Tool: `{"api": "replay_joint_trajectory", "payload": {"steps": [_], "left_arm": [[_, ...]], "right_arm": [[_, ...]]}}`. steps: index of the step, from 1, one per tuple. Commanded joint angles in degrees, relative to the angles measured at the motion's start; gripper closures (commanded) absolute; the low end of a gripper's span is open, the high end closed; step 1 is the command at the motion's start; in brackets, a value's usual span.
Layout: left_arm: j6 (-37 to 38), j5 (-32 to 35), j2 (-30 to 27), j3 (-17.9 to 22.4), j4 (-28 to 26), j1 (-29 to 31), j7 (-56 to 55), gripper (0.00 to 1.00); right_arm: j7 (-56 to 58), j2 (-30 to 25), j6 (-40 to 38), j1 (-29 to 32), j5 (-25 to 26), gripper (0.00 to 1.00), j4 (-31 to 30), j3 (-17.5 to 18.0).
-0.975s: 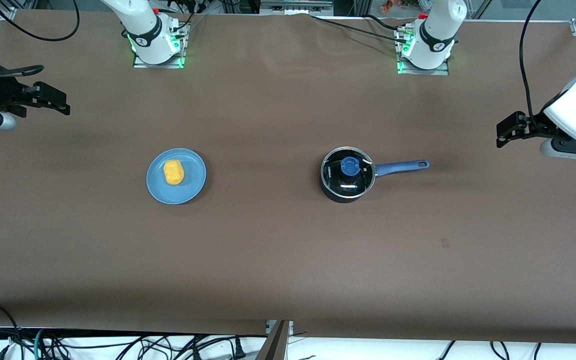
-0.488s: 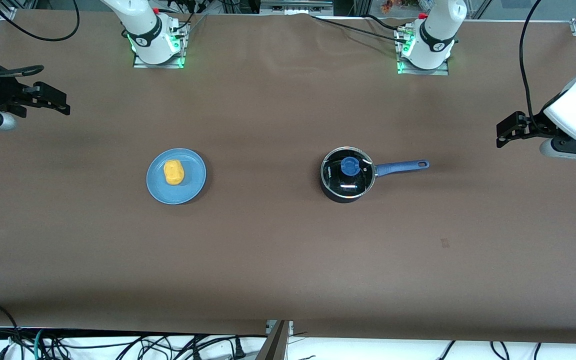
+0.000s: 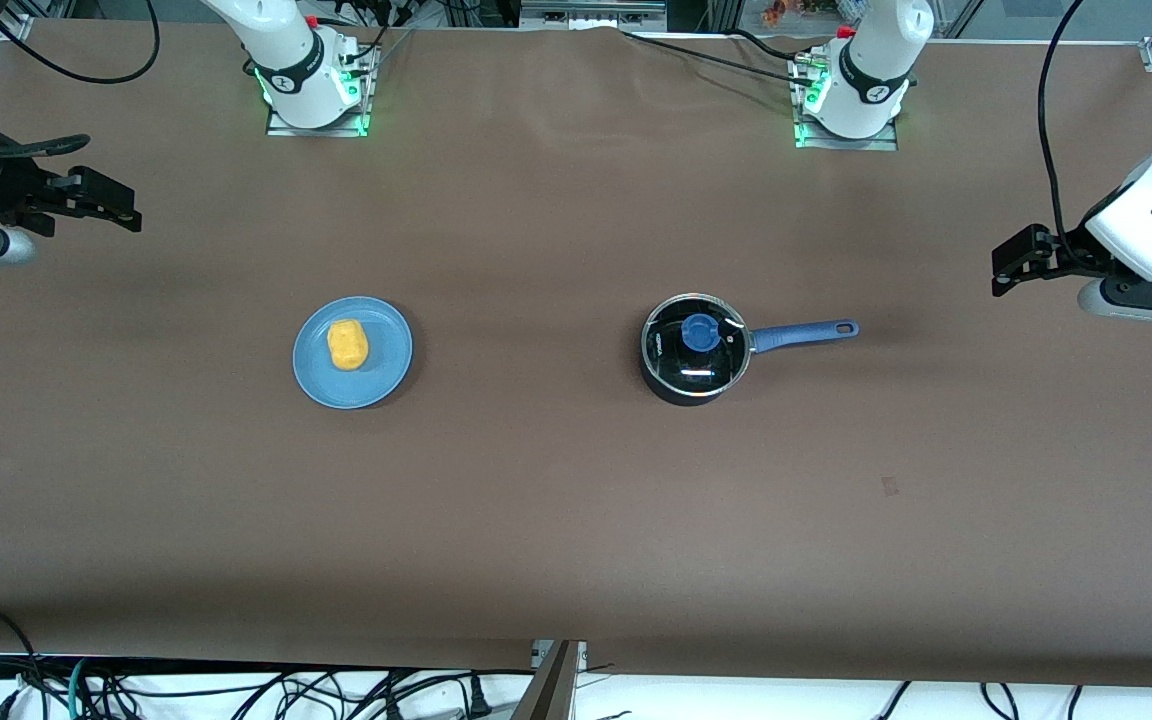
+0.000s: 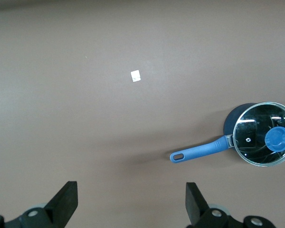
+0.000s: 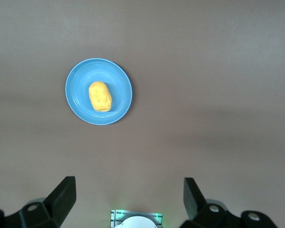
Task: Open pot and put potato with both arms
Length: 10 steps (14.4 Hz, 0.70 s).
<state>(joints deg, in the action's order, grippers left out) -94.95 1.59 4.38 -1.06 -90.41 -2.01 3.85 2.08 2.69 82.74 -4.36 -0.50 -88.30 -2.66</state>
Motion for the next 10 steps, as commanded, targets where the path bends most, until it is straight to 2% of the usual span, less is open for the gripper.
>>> {"api": "replay_joint_trajectory", "payload": {"steps": [1,10], "left_arm": [[0.12,-0.80,0.72,0.00,1.38,0.08,0.81,0.00],[0.21,-0.80,0.63,0.00,1.38,0.08,0.81,0.00]], "right_arm": [[0.38,0.91,-0.48,0.50,-0.99,0.00,1.91,0.03],[0.29,1.00,0.23,0.41,-1.43,0.00,1.91,0.11]]}}
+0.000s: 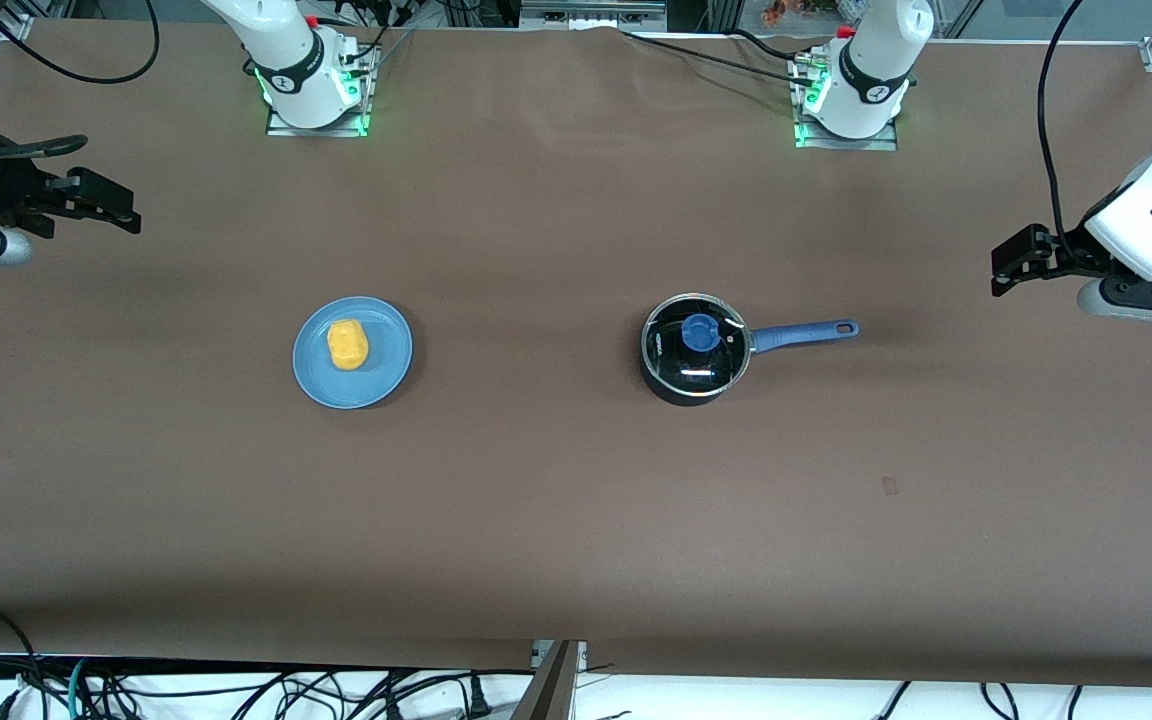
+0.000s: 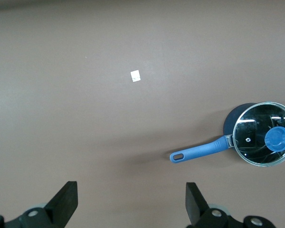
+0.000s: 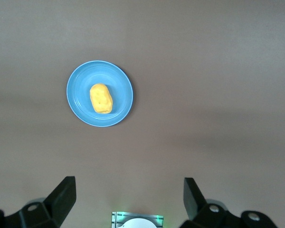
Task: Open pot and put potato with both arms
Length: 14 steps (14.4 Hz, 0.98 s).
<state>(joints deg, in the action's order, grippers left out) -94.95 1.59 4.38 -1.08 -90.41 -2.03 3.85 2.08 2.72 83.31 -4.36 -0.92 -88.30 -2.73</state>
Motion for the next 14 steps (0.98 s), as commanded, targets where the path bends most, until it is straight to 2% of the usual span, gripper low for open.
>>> {"api": "replay_joint_trajectory", "payload": {"steps": [1,14], "left_arm": [[0.21,-0.80,0.63,0.03,1.38,0.10,0.81,0.00],[0.29,-0.98,0.63,0.03,1.38,0.10,0.81,0.00]], "right_arm": [[0.38,0.97,-0.43,0.41,-0.93,0.00,1.91,0.19],[0.38,0.97,0.09,0.15,-1.01,0.00,1.82,0.18]]}}
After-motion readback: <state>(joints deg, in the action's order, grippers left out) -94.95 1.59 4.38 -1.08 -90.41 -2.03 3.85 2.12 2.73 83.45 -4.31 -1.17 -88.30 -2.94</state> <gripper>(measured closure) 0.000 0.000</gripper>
